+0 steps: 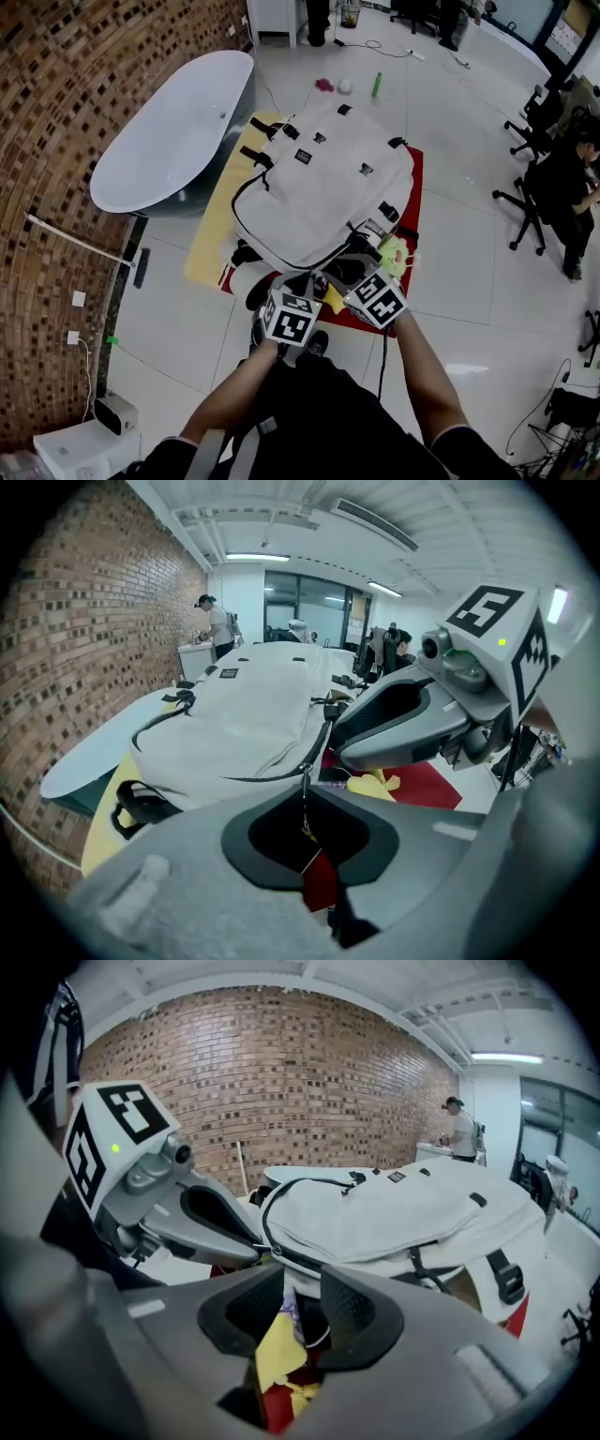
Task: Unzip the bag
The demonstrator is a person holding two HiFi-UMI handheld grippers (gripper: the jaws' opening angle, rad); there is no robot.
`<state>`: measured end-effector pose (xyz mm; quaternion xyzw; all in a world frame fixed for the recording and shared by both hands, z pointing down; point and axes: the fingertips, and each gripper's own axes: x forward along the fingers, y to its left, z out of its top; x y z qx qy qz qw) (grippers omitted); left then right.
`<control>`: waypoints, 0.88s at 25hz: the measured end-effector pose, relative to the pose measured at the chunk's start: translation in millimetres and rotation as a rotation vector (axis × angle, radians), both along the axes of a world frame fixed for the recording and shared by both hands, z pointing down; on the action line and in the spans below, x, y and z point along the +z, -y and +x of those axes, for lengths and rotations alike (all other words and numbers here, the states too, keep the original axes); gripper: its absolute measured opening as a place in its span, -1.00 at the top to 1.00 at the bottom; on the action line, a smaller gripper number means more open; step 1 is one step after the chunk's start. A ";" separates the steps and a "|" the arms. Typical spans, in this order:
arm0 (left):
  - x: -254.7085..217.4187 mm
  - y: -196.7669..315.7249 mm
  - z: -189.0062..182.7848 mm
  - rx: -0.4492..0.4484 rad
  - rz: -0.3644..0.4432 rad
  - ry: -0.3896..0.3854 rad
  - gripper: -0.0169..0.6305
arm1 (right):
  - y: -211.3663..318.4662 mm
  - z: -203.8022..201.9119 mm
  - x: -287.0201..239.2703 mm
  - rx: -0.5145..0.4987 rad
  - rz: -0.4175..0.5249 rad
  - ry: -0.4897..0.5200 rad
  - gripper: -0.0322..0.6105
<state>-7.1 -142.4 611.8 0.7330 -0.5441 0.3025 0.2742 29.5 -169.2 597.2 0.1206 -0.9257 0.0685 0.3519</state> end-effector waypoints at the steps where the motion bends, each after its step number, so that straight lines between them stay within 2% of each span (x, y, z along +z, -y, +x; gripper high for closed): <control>1: -4.8 0.1 -1.9 0.010 0.007 0.011 0.88 | -2.1 -5.2 -0.6 -0.031 0.012 -0.004 0.50; 5: -21.5 1.8 -5.8 0.042 0.027 0.043 0.88 | -2.8 -18.9 -3.8 -0.131 0.103 -0.041 0.39; 10: -36.0 1.5 -8.2 0.082 0.036 0.056 0.88 | -0.4 -29.0 1.5 -0.288 0.234 -0.134 0.37; 13: -40.8 1.7 -9.4 0.090 0.034 0.047 0.88 | -2.3 -26.9 8.5 -0.358 0.270 -0.200 0.52; 18: -39.7 -1.6 -21.2 0.068 0.019 0.022 0.88 | -1.7 -22.8 15.8 -0.353 0.317 -0.227 0.74; 22: -43.6 -2.7 -37.6 0.063 0.023 0.020 0.87 | 0.6 -18.1 11.3 -0.318 0.319 -0.200 0.79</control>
